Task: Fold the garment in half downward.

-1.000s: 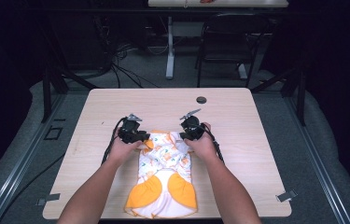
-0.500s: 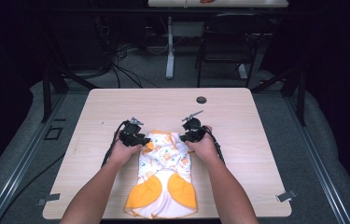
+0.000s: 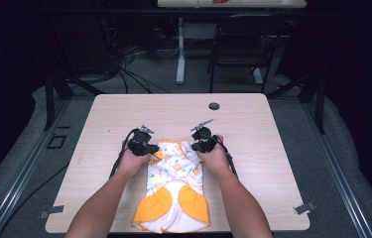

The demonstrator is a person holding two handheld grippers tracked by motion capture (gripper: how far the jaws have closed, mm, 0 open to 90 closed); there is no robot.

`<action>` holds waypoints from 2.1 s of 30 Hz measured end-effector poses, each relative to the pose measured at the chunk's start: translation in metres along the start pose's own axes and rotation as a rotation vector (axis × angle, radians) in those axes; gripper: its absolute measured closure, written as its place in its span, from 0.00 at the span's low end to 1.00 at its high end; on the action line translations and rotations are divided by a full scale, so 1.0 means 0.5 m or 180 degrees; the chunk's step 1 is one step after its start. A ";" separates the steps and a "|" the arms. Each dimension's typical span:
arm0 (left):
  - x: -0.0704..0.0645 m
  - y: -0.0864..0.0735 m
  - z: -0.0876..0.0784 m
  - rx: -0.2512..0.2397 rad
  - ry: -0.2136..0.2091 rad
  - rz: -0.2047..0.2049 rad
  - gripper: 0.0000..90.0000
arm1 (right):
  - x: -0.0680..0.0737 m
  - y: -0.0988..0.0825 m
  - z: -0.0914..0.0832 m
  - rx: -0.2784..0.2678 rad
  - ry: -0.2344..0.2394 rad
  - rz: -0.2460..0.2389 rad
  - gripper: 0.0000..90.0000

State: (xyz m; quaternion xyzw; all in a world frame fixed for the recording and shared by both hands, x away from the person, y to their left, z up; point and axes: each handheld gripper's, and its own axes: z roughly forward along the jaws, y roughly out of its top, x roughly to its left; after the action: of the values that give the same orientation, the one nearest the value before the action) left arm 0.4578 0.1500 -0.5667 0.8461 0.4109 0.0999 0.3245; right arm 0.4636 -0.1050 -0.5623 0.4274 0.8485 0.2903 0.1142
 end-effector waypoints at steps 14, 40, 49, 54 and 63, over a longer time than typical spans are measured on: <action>-0.001 0.034 -0.069 -0.0308 -0.0042 0.0030 0.94 | -0.006 0.032 -0.082 -0.0252 0.0050 -0.0245 0.97; -0.012 0.091 -0.187 -0.0781 0.0115 0.0364 0.94 | 0.020 0.090 -0.206 -0.0765 -0.0148 -0.0669 0.97; -0.023 0.044 -0.184 -0.0733 0.0027 0.0453 0.94 | 0.043 0.050 -0.202 -0.0682 -0.0058 -0.0865 0.97; -0.028 0.020 -0.184 -0.0733 -0.0027 0.0467 0.94 | 0.056 0.036 -0.207 -0.0635 -0.0025 -0.0966 0.97; -0.042 -0.018 -0.178 -0.0699 -0.0132 0.0471 0.94 | 0.073 -0.004 -0.201 -0.0578 0.0041 -0.0994 0.97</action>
State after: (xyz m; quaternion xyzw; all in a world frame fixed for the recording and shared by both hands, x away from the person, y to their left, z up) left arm 0.3999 0.1796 -0.5017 0.8354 0.3271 0.1504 0.4154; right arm 0.3956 -0.1165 -0.4807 0.2766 0.8756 0.3472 0.1906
